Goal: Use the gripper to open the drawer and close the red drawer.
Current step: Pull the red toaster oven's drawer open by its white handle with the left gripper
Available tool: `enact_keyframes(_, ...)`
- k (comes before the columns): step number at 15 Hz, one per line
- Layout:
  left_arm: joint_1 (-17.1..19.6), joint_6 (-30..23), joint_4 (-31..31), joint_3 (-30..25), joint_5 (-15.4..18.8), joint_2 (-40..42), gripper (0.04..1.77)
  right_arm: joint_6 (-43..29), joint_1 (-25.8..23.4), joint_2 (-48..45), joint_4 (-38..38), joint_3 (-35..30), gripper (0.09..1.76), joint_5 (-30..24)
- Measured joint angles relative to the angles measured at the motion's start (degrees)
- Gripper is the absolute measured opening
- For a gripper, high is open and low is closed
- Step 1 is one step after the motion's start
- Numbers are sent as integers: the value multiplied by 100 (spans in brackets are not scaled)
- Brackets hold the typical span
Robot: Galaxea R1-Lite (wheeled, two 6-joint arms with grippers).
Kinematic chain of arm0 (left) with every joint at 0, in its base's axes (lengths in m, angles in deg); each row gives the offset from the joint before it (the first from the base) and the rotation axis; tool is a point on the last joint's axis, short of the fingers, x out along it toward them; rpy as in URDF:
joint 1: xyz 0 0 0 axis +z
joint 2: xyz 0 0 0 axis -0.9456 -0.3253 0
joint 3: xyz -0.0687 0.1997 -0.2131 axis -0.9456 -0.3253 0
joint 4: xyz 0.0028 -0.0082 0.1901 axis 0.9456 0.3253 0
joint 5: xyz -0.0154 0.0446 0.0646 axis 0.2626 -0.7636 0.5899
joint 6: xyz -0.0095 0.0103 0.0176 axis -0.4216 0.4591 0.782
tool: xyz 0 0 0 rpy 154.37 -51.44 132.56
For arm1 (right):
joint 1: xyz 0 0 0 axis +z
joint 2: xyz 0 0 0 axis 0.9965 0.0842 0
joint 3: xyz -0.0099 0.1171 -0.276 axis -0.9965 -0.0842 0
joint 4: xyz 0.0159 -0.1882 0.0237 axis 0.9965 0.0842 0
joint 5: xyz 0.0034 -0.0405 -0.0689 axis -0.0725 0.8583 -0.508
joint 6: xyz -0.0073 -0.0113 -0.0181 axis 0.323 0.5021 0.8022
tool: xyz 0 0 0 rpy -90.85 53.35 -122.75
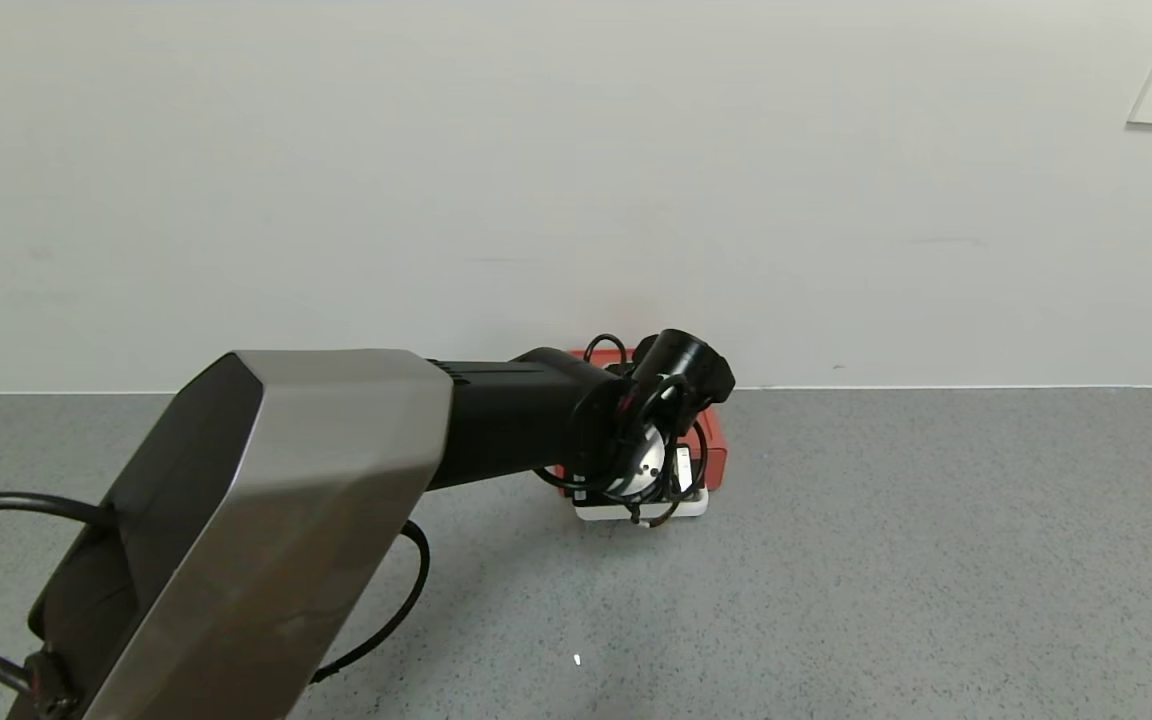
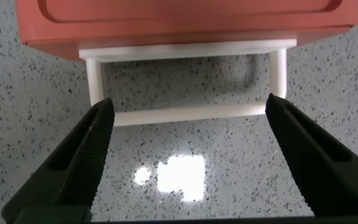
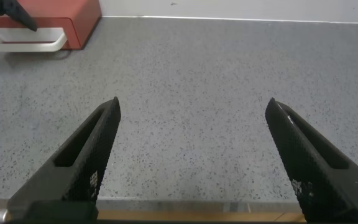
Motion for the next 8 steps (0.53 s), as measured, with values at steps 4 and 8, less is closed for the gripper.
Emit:
enact_keyframes(4, 0, 35, -324, -11, -179, -119, 175, 2, 0, 0, -23, -5, 171, -11)
enact_keyframes(8, 13, 38, -379, 2, -185, -244, 175, 2, 0, 0, -26, -9, 171, -11)
